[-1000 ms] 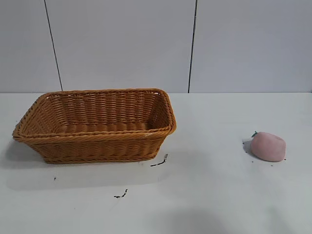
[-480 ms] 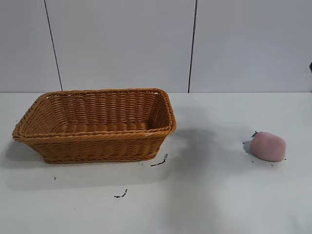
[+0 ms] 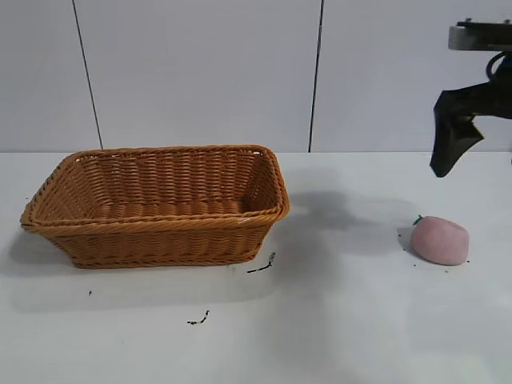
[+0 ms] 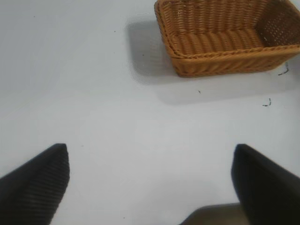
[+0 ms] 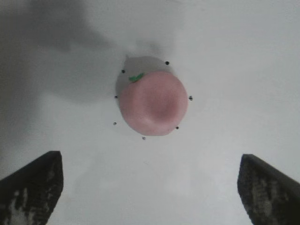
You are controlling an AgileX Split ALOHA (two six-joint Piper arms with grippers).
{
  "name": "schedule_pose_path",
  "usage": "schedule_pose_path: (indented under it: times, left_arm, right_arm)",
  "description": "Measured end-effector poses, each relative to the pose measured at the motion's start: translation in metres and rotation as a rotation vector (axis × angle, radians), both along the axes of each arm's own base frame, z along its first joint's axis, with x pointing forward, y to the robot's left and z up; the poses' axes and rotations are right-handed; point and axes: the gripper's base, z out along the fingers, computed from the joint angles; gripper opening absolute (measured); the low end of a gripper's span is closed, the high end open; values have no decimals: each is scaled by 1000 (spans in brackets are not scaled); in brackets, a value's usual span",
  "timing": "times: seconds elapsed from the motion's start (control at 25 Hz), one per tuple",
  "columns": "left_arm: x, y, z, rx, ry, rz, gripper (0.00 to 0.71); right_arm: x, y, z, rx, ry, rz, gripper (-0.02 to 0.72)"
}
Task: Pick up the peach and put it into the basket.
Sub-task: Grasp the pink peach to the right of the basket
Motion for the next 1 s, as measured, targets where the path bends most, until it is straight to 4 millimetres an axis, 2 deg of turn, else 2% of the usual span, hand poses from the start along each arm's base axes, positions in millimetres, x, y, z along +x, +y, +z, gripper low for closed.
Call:
schedule_pose_path:
  times: [0.4, 0.68, 1.0]
  left_arm:
    - [0, 0, 0, 0, 0, 0, 692]
    - [0, 0, 0, 0, 0, 0, 692]
    - [0, 0, 0, 0, 0, 0, 692]
  right_arm:
    - [33, 1, -36, -11, 14, -21, 689]
    - [34, 1, -68, -20, 106, -23, 689]
    - [35, 0, -88, -32, 155, -40, 689]
